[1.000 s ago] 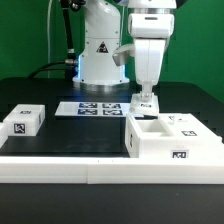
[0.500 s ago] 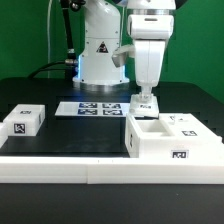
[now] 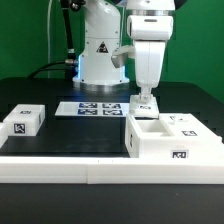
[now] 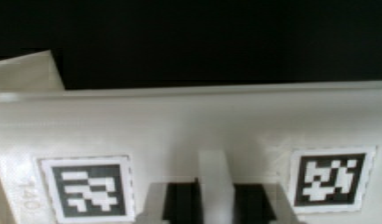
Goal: Assemble cabinet
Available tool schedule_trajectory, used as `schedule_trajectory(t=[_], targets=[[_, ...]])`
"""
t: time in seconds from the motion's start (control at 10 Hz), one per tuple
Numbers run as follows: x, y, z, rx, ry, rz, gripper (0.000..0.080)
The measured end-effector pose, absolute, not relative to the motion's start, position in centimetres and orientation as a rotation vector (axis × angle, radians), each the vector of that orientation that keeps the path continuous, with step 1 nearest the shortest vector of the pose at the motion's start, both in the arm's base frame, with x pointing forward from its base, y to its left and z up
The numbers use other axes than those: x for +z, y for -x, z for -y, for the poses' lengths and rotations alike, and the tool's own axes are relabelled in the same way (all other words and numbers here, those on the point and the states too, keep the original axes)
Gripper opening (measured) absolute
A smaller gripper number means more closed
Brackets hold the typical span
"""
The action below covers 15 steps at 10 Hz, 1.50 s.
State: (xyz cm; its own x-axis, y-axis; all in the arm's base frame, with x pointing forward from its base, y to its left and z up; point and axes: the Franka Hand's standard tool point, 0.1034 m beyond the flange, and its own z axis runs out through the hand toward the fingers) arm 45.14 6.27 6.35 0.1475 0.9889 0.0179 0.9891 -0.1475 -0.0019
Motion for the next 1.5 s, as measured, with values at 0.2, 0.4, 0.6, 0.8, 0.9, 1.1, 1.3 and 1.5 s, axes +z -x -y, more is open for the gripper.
schedule_trajectory(t=[0.2,0.4,0.6,0.8,0.9,1.1,1.3,1.5], targets=[[6.3,-45.4,-6.4,-0.024,2.368,2.044,0.0068],[6.3,-45.6,-6.3,-0.025,2.370,2.043,0.0068],[6.2,-45.7,-6.1,-0.023,2.374,2.035,0.0068],[6.0,-45.7,-5.9,-0.012,2.375,2.026,0.0068],[6.0,-45.7,-5.9,-0.012,2.375,2.026,0.0068],[6.0,-45.7,-5.9,-0.013,2.375,2.026,0.0068],[6.0,-45.8,-5.9,-0.013,2.368,2.036,0.0069],[5.9,-46.6,-6.3,-0.021,2.320,2.100,0.0069]])
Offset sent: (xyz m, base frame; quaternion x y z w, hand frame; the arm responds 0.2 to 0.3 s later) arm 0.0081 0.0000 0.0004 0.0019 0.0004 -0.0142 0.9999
